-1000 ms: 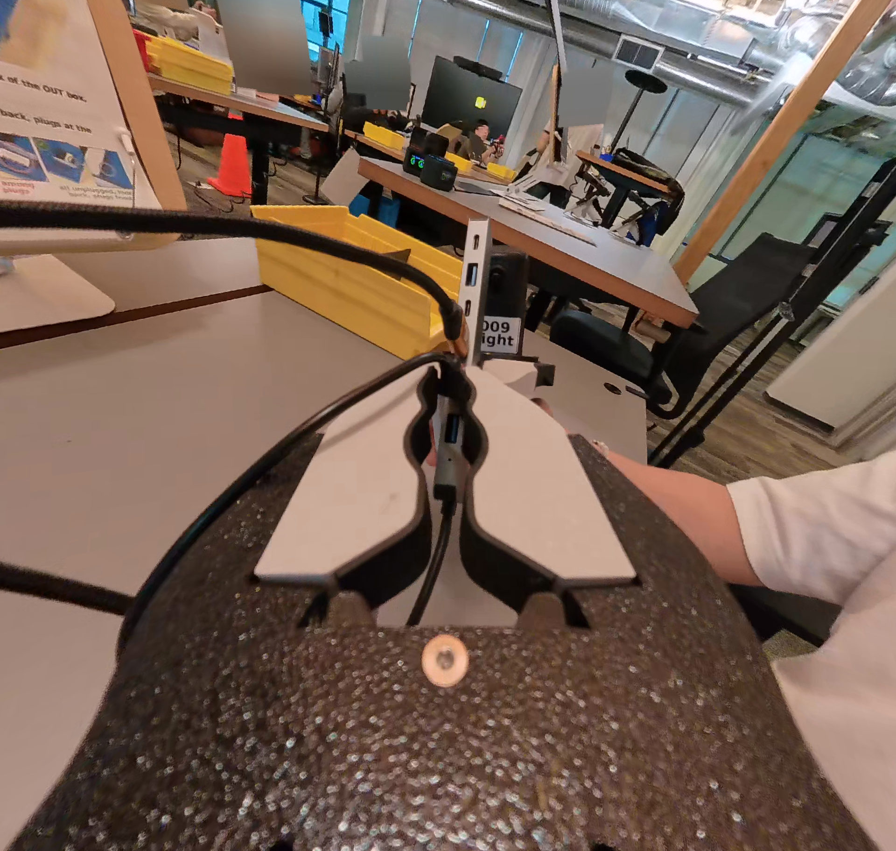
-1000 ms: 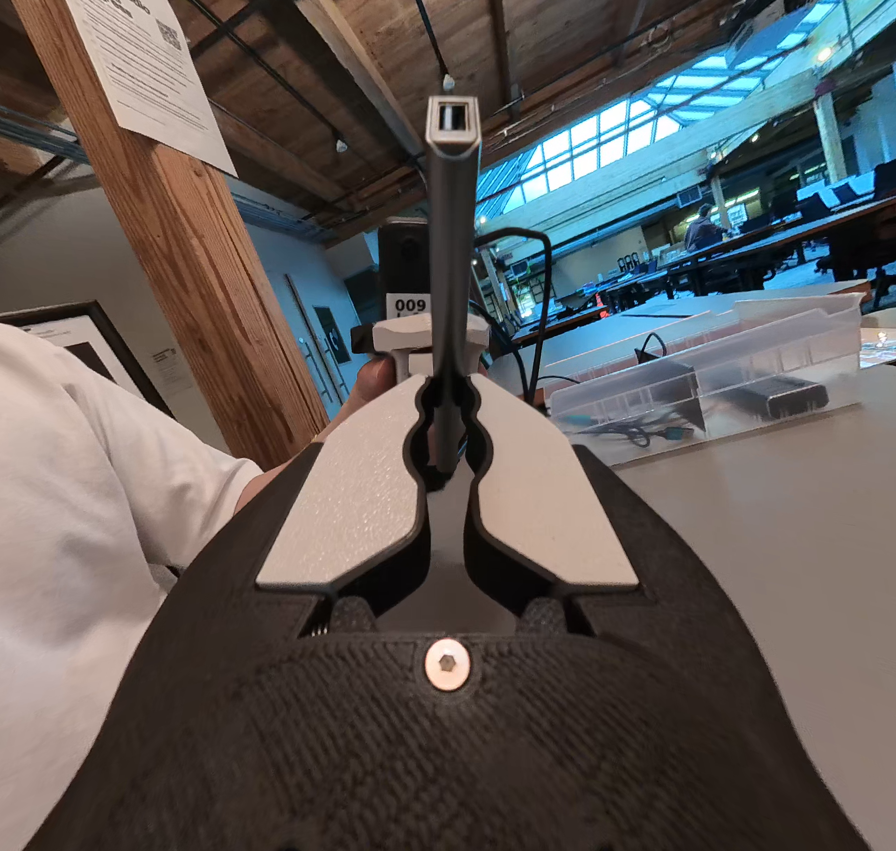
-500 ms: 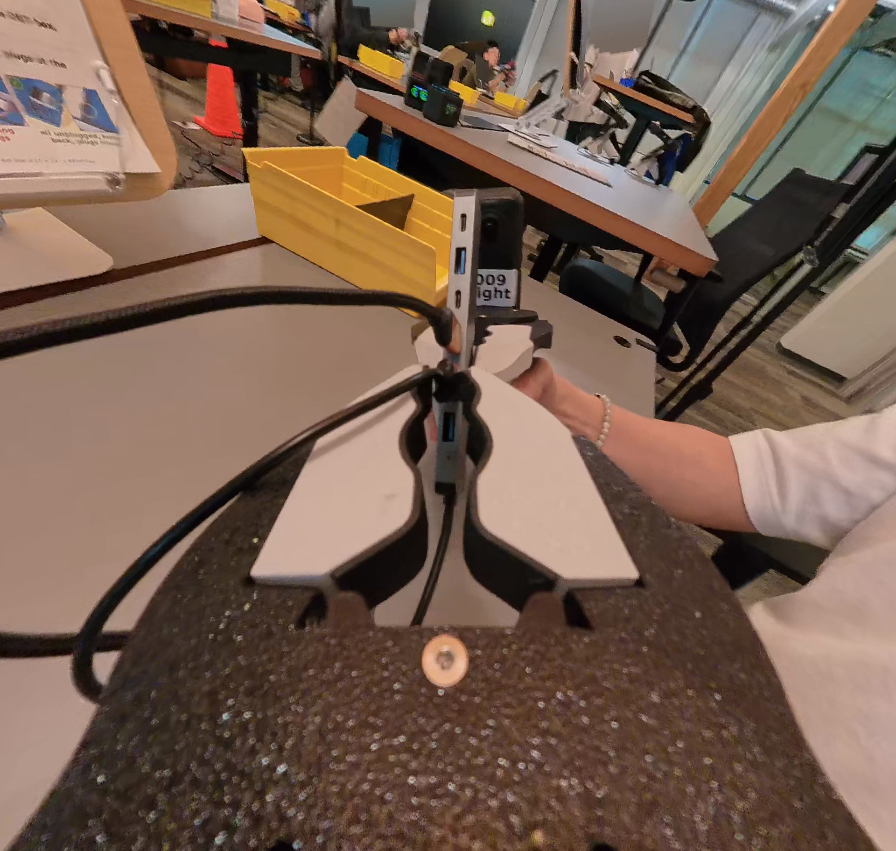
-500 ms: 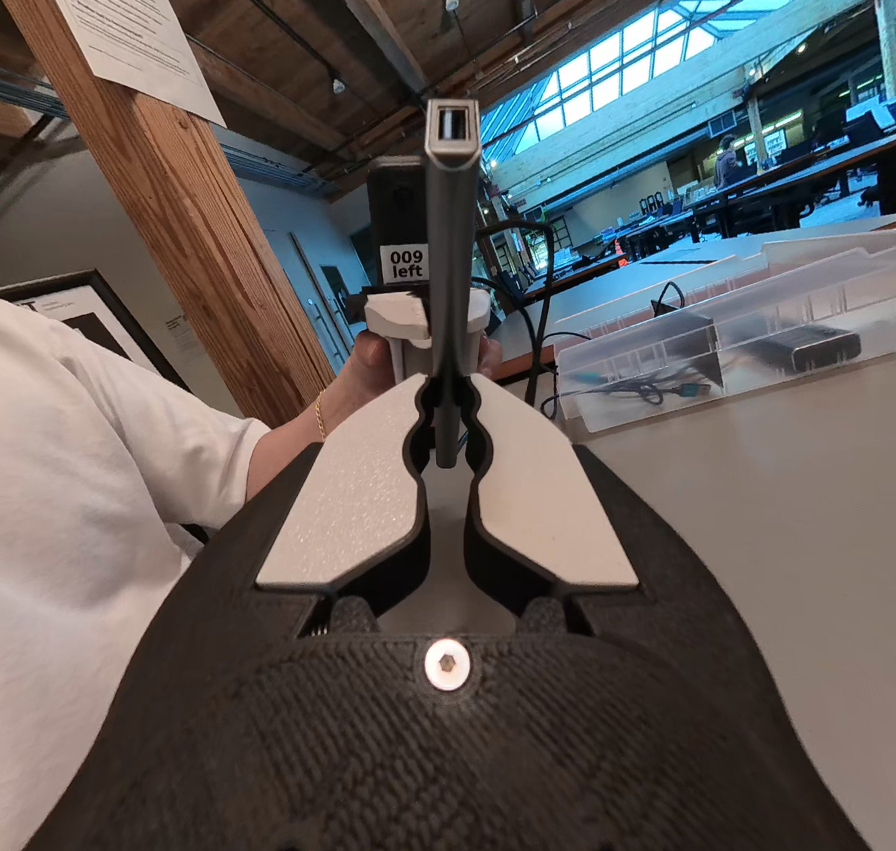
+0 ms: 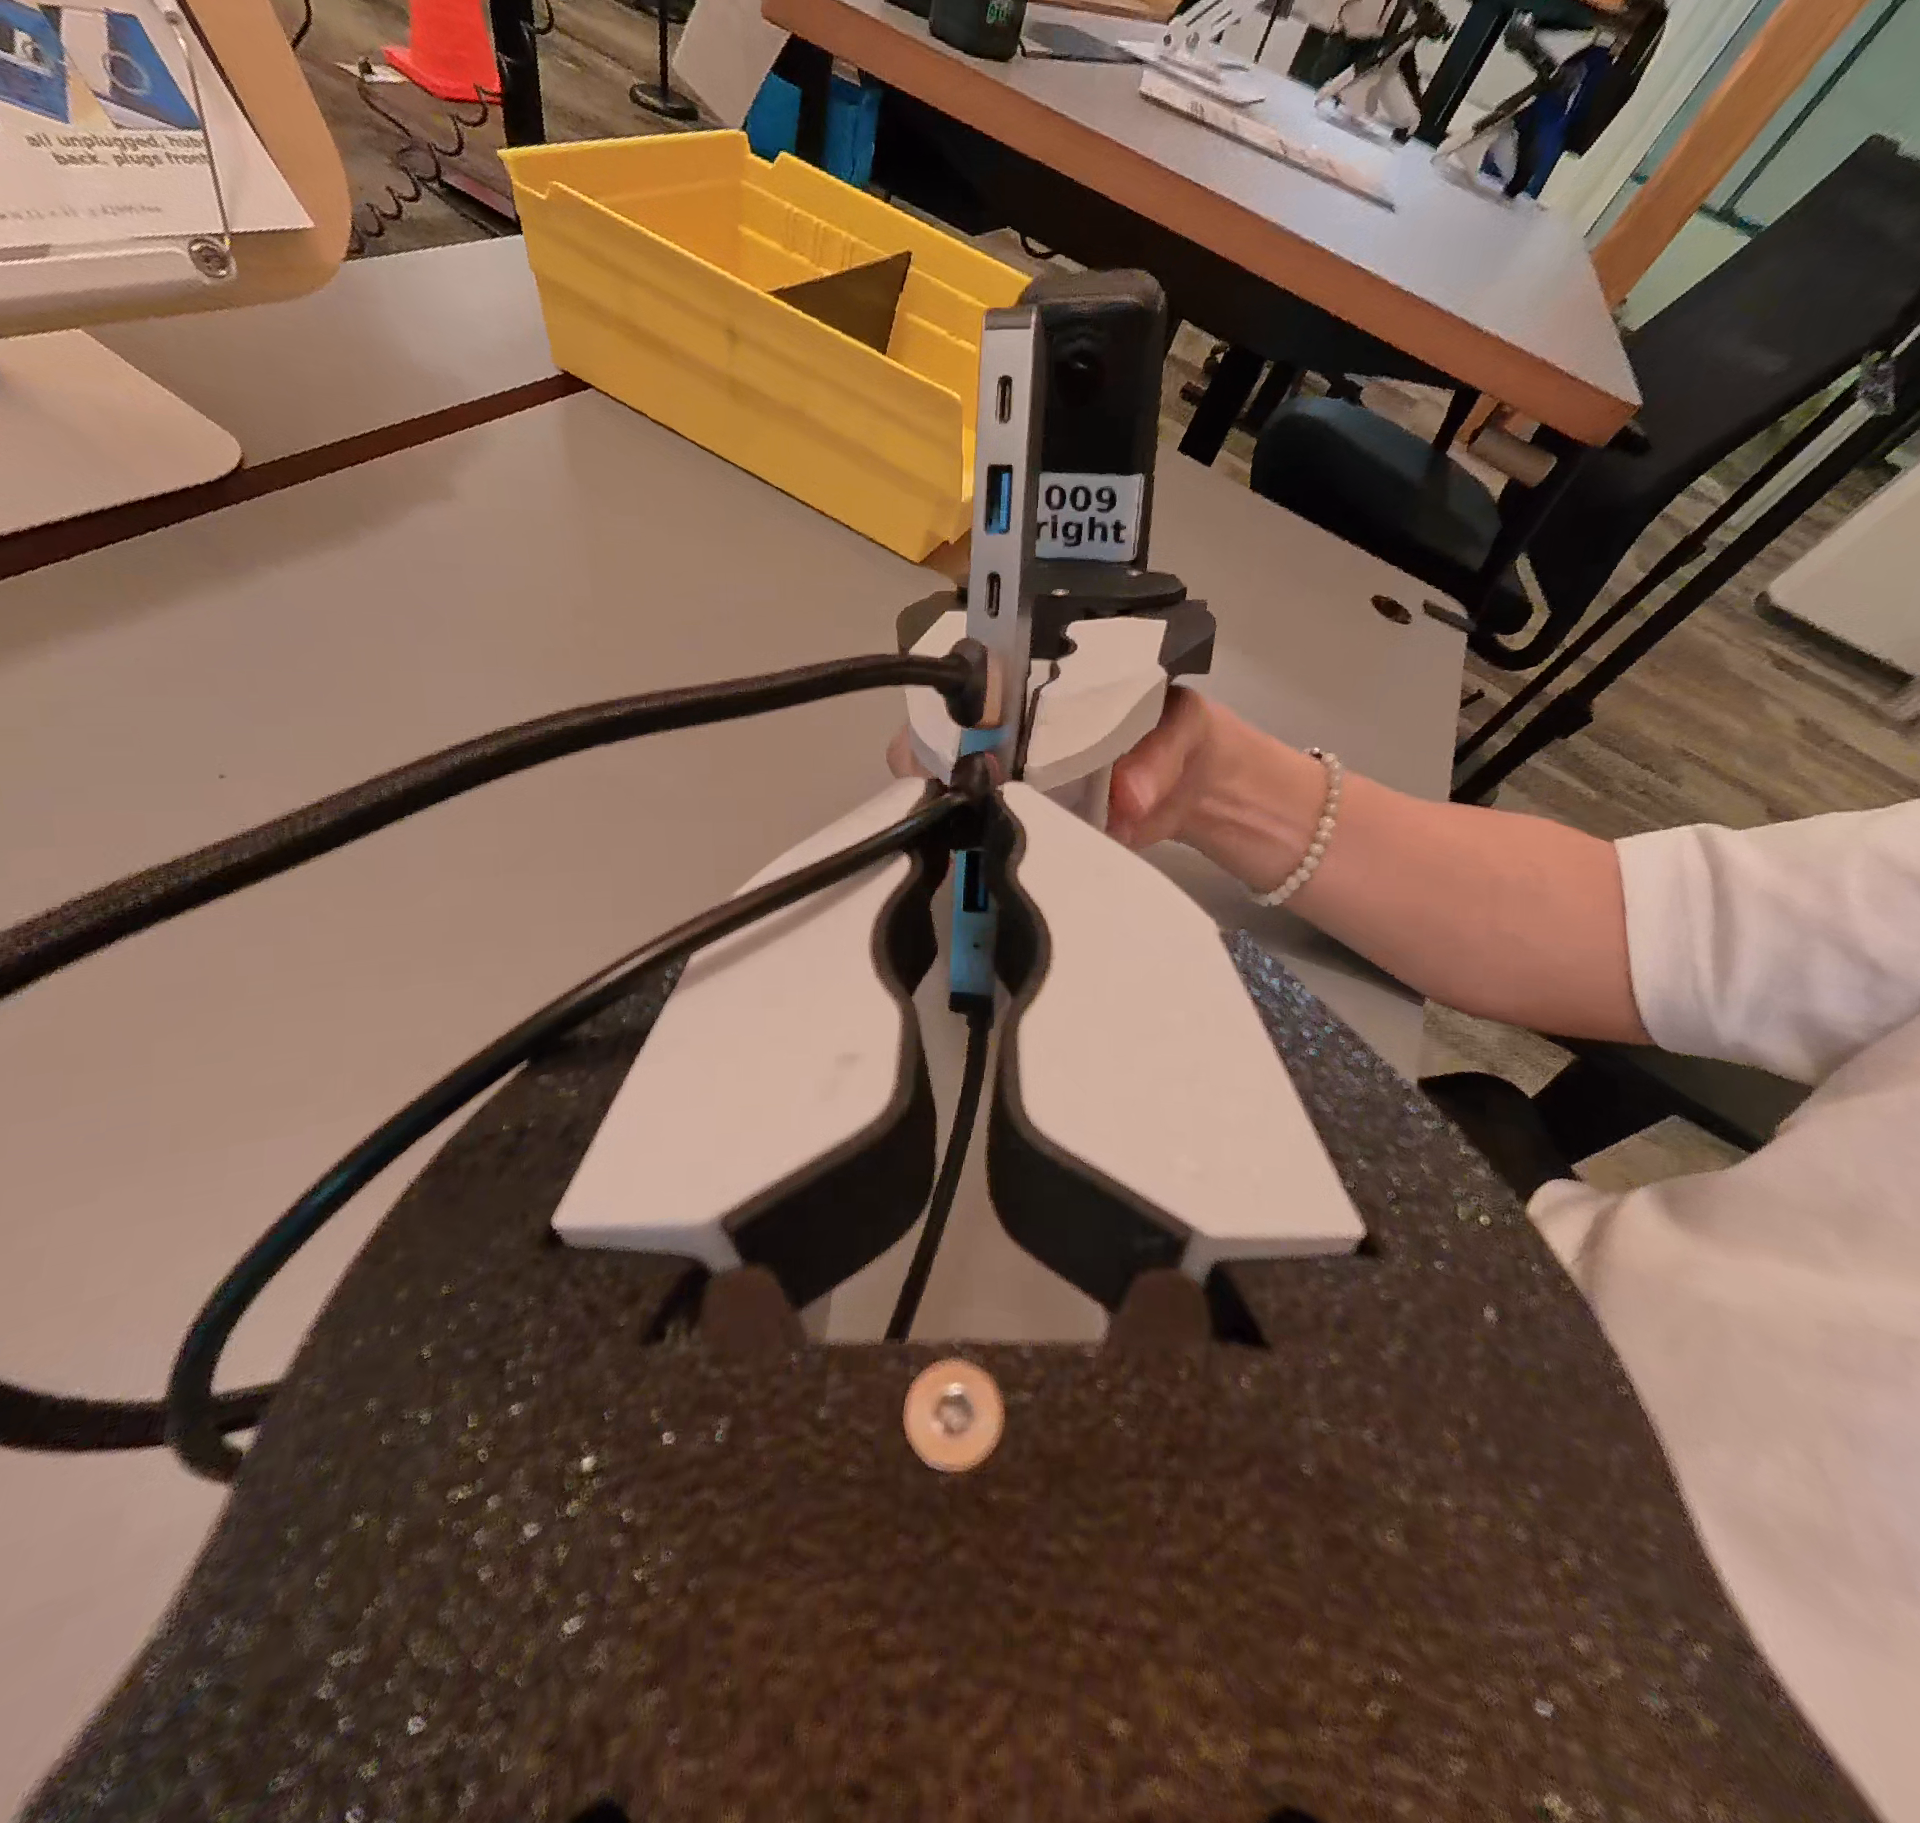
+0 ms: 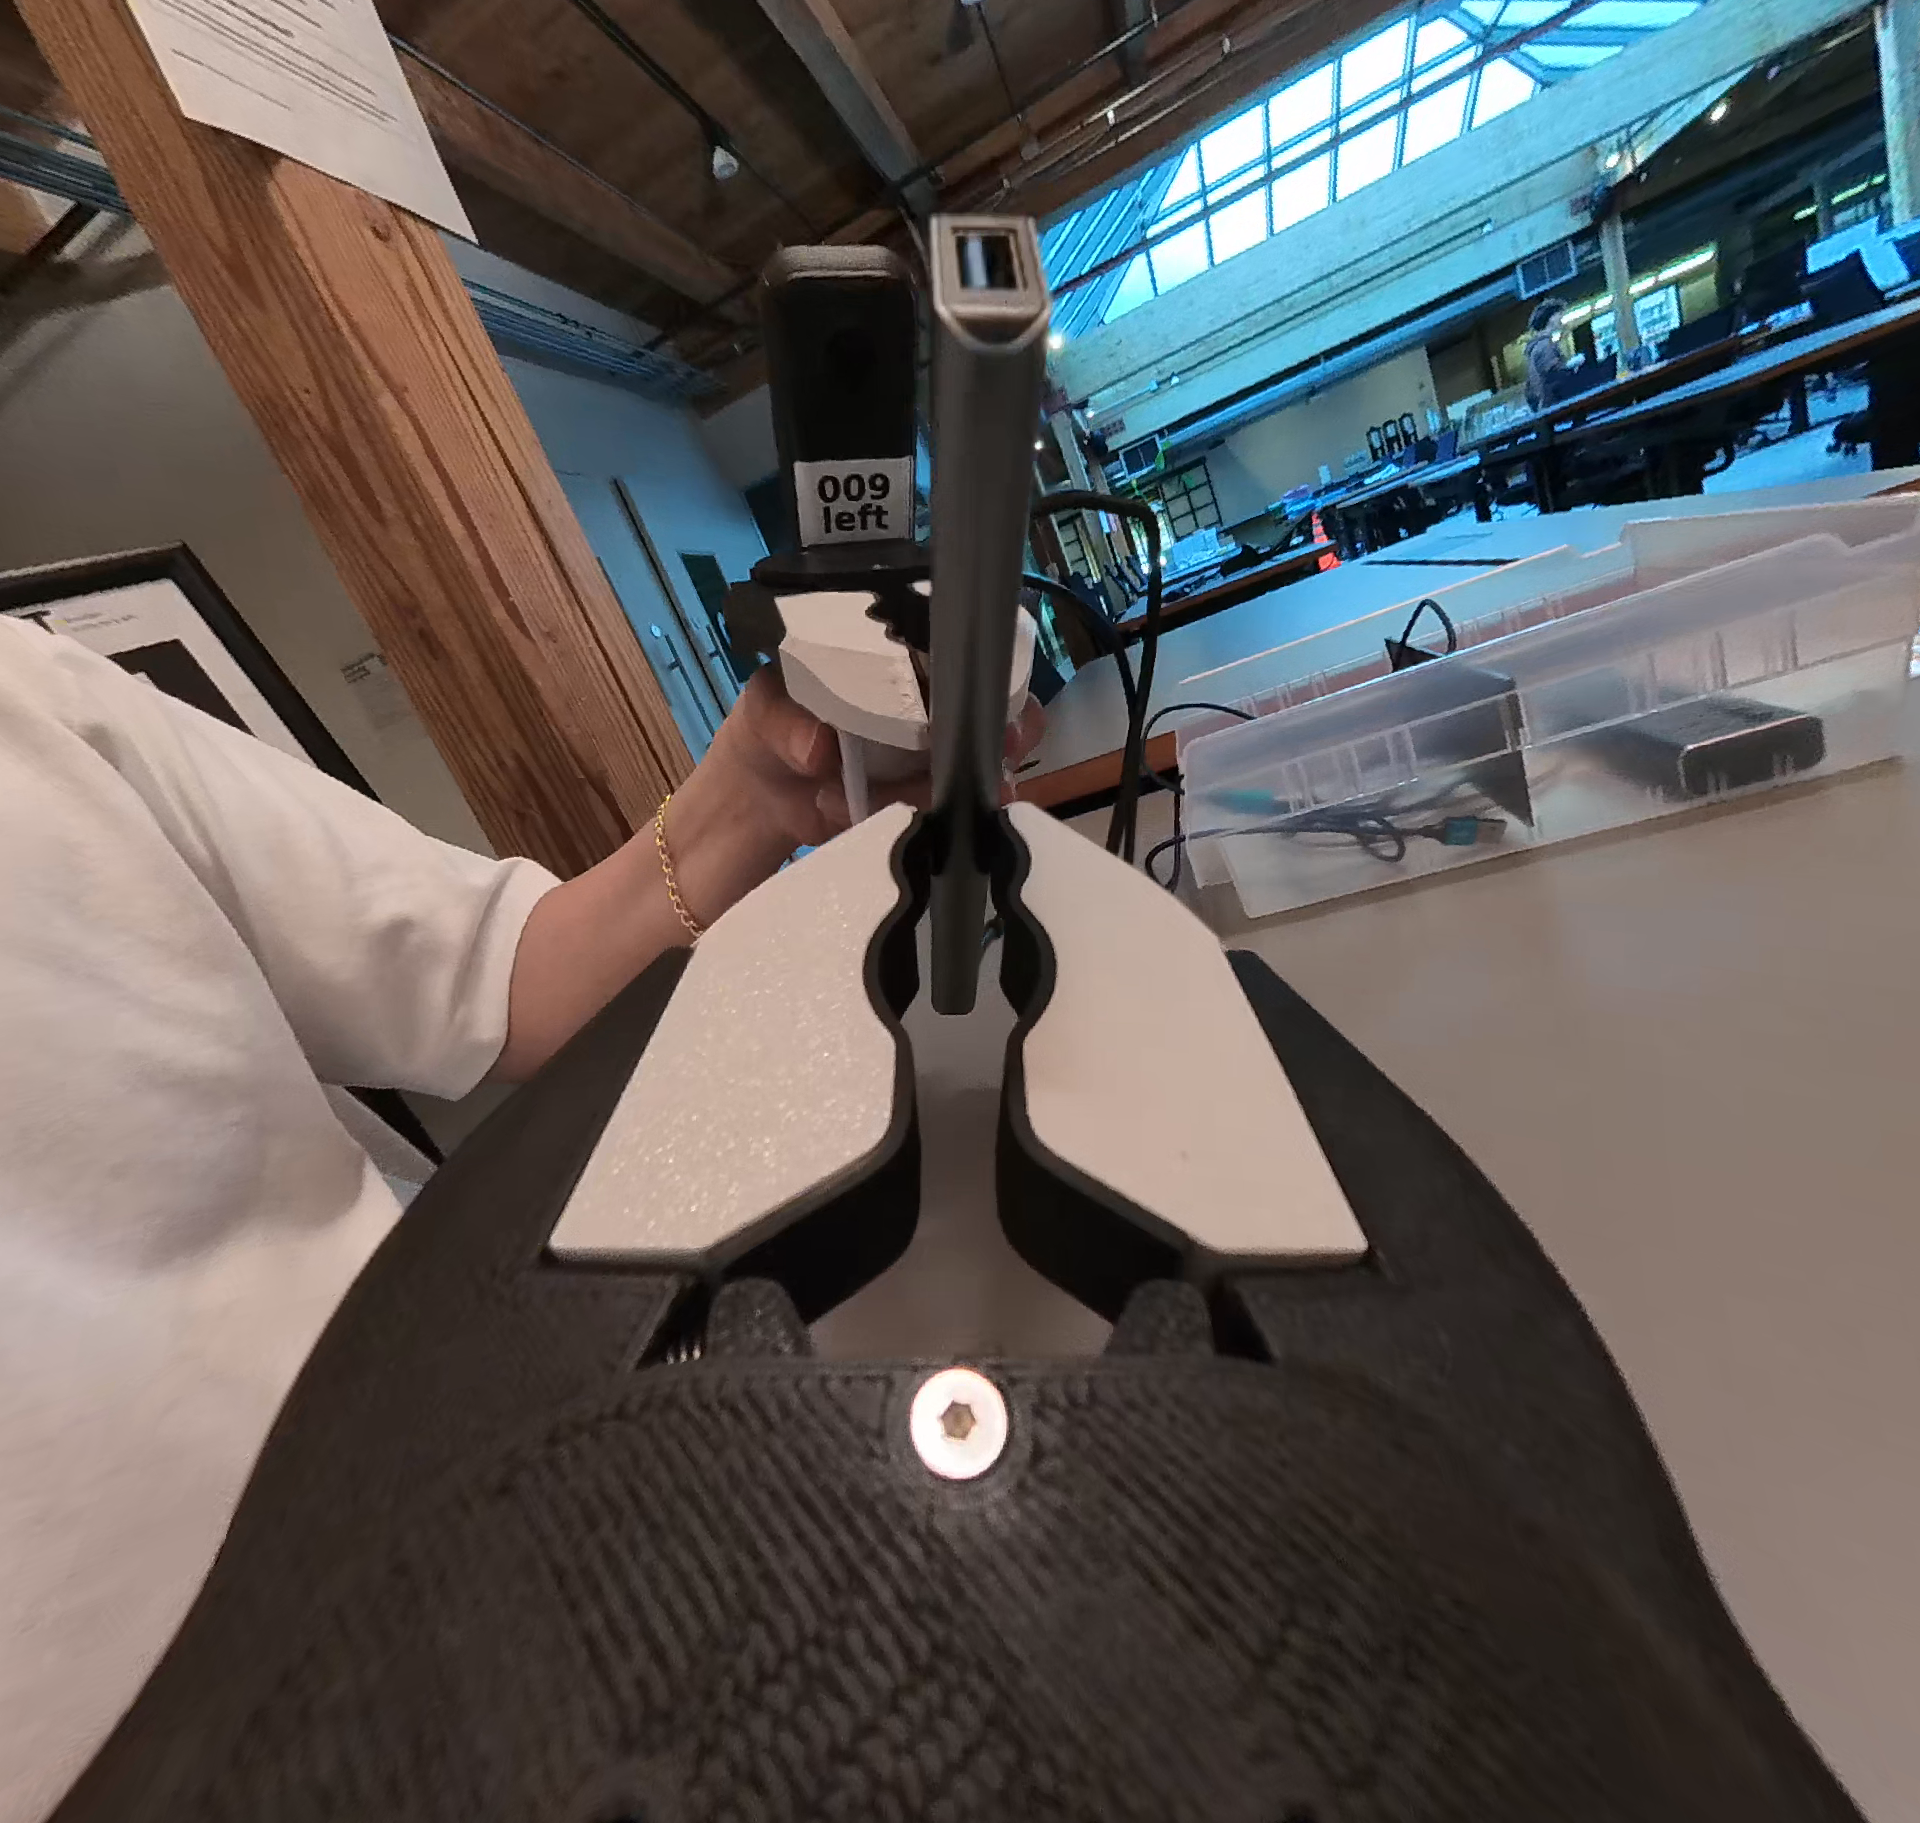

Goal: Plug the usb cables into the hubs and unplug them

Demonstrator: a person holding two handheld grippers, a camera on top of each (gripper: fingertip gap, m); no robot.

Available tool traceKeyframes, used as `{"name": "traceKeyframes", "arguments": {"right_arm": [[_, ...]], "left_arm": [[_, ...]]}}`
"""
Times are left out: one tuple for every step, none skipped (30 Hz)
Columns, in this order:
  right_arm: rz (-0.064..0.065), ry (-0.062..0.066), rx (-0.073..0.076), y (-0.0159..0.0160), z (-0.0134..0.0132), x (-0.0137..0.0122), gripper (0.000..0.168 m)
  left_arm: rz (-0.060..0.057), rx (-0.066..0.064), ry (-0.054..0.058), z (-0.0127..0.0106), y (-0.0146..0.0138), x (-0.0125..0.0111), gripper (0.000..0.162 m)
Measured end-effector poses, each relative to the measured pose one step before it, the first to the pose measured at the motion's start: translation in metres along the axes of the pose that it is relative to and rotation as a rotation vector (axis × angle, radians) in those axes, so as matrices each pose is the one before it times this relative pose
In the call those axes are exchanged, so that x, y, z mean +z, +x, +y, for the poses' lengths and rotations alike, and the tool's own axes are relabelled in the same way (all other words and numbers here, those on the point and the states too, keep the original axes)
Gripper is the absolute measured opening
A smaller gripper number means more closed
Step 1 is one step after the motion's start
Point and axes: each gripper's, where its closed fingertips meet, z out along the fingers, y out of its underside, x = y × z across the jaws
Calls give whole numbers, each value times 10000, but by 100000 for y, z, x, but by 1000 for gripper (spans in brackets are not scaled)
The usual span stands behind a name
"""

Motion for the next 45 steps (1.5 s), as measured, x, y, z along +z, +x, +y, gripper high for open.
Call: {"name": "traceKeyframes", "arguments": {"right_arm": [[-23, 154, -70, -52, -165, 26, 11], [78, 218, -99, 46, -262, 37, 11], [132, 302, -147, 99, -347, 30, 12], [71, 330, -144, 19, -345, -10, 12], [61, 283, -84, 51, -279, 10, 12], [123, 179, -41, 166, -166, -25, 13], [66, 89, -66, 111, -98, -41, 13], [-31, 67, -93, -34, -122, -95, 13], [1, -78, -71, 3, 30, -69, 12], [33, -218, -19, 73, 203, -40, 12], [-62, -154, 20, -48, 140, -51, 12], [-43, -130, 117, -25, 147, -19, 11], [39, -206, 135, 58, 189, 33, 11], [88, -202, -61, 58, 157, 38, 11], [12, -129, -78, -61, 119, 35, 11], [-34, -20, 110, -67, 33, 30, 12], [29, 51, 82, 59, 59, 29, 12], [64, 2, 20, 108, 190, 12, 11], [37, -147, -2, 117, 324, -11, 11], [35, -98, 43, 101, 245, 10, 11], [-6, -5, 44, 40, 108, -43, 11], [23, -87, 58, 63, 185, 5, 11], [121, -189, -55, 141, 287, 24, 11], [87, -165, -63, 98, 275, 6, 11], [9, -148, 37, 74, 264, -34, 11], [83, -15, 48, 193, 135, -22, 11], [49, 27, 33, 134, 64, -47, 11], [-39, 31, 39, -14, -16, -76, 11], [-7, -94, -48, -26, 87, -68, 11], [123, -82, -90, 141, 83, -23, 11], [34, -35, 19, 104, 106, -13, 11], [-28, 67, 73, 19, -13, -15, 11], [55, 47, 5, 57, -64, 4, 11], [19, -61, -44, 13, 35, -28, 11], [-30, -94, 5, 2, 107, -52, 11], [74, 16, 19, 156, 46, -52, 11], [41, 73, 65, 115, -15, -33, 11], [-59, 22, 99, -36, 5, -13, 11], [66, -22, -31, 68, 20, 12, 11], [78, 15, -43, 69, -55, 29, 11], [-68, 55, 81, -63, -86, -8, 11], [-10, 47, 104, 51, -10, -13, 11], [22, 74, 29, 100, -20, -57, 11], [-140, 181, 161, -73, -200, -118, 11], [-115, 160, 130, -97, -246, -98, 11]], "left_arm": [[62, -174, 167, -128, 30, -15, 6], [51, -322, 288, -198, -15, -27, 6], [50, -407, 371, -216, -46, -8, 5], [82, -383, 385, -174, 5, 14, 5], [51, -318, 378, -128, -13, 39, 5], [-11, -275, 325, -36, -96, 62, 5], [5, -263, 256, 80, -81, 95, 5], [90, -226, 123, 224, 1, 92, 5], [62, -136, -16, 311, -70, 41, 5], [-42, 26, -112, 331, -156, 13, 5], [-60, 160, -167, 298, -88, -12, 5], [-88, 171, -139, 180, -35, -37, 5], [-154, 188, -120, 64, -88, -54, 5], [-158, 229, -147, 61, -93, -67, 6], [-96, 230, -132, 26, -8, -49, 6], [-77, 209, -80, -25, 17, -46, 6], [-94, 136, -71, -18, -65, -13, 6], [-89, 78, -139, 85, -130, -4, 6], [-51, 68, -168, 155, -185, 7, 6], [-1, 5, -115, 122, -141, 20, 6], [66, -37, -73, 101, -72, 56, 6], [43, -14, -110, 119, -103, 34, 6], [-3, 15, -162, 162, -168, 16, 6], [32, 7, -199, 206, -135, 40, 6], [46, 10, -184, 172, -111, 59, 6], [-35, 20, -123, 81, -152, 84, 6], [-46, 26, -83, 30, -117, 103, 6], [27, 27, -90, 29, 17, 74, 6], [32, 29, -113, 88, 14, 60, 6], [-35, 4, -70, 78, -99, 71, 5], [20, -61, -44, 91, -90, 62, 6], [84, -91, -10, 35, -44, 49, 6], [43, -58, 41, -31, -45, 21, 6], [10, -5, -8, 21, -7, 28, 6], [-22, 21, -57, 97, -4, 60, 6], [-82, -32, -11, 68, -101, 97, 6], [-16, -94, 54, 17, -90, 77, 6], [90, -113, 46, 28, 3, 29, 6], [22, -72, 48, 26, -47, 15, 6], [-23, -25, 68, -31, -66, 19, 6], [22, -15, 62, -58, 51, 0, 6], [-36, -1, 35, -22, -18, 29, 6], [-45, -25, 40, -45, -35, 75, 6], [77, -94, 118, -146, 114, 87, 6], [82, -97, 152, -200, 155, 82, 6]]}}
